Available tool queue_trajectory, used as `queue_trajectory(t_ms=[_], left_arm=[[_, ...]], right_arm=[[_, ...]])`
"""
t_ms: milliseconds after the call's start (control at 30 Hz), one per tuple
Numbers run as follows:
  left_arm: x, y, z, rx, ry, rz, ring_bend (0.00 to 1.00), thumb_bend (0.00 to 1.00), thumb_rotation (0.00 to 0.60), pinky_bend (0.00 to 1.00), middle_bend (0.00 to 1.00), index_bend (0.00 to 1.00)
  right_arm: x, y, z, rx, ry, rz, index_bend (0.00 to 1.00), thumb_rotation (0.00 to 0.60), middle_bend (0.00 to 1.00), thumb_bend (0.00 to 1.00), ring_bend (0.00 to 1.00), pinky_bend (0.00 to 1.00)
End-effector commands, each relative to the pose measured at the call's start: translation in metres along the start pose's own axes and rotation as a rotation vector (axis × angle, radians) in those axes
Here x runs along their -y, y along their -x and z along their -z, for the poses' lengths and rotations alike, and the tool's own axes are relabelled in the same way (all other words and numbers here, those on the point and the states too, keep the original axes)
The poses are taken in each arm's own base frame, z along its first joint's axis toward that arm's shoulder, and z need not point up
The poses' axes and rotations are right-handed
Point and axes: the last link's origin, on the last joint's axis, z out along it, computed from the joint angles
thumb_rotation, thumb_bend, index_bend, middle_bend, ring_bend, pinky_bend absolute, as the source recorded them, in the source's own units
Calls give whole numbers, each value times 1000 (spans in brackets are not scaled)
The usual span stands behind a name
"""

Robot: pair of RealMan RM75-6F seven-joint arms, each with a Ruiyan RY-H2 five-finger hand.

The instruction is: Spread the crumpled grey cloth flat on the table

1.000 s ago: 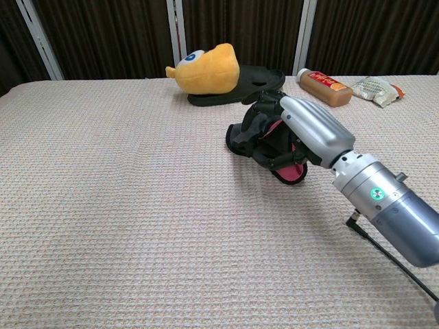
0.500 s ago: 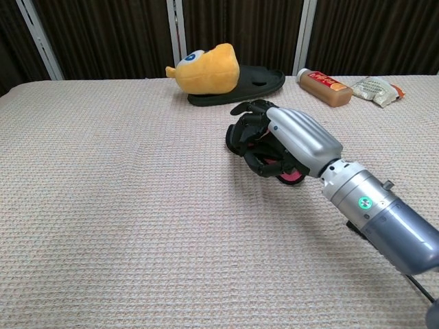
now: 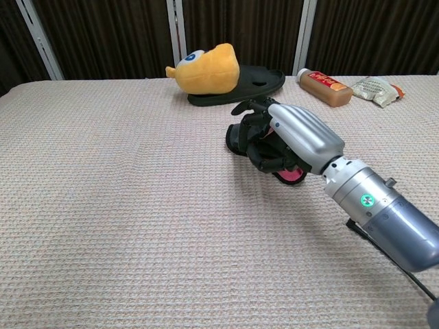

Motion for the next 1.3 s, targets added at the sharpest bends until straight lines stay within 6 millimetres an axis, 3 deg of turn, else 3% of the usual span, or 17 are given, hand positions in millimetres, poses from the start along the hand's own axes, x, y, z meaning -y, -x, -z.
queue_trajectory(t_ms=[33,233,467,967,1300], left_arm=[[0,0,0,0,2,0,0,0,600,0,0,0],[-1,0,1,-1,3,1,0,0,600,0,0,0],[0,0,1,-3,-1,1,0,0,600,0,0,0],[-2,3,-4,19,-17,23,0,0,600,0,0,0],[-23,4,-35,23,-1,73,0,0,600,0,0,0]], right_arm=[[0,-1,0,-4,-2,2,606,600,242,567,125,188],[2,-6,1,-17,-20,6,615,600,244,567,126,188],[6,-25,-6,-80,-66,38,640,600,254,567,138,188],[15,-109,-39,-207,-98,125,650,600,260,568,139,188],[27,-160,-70,-244,-63,163,657,600,263,568,138,188]])
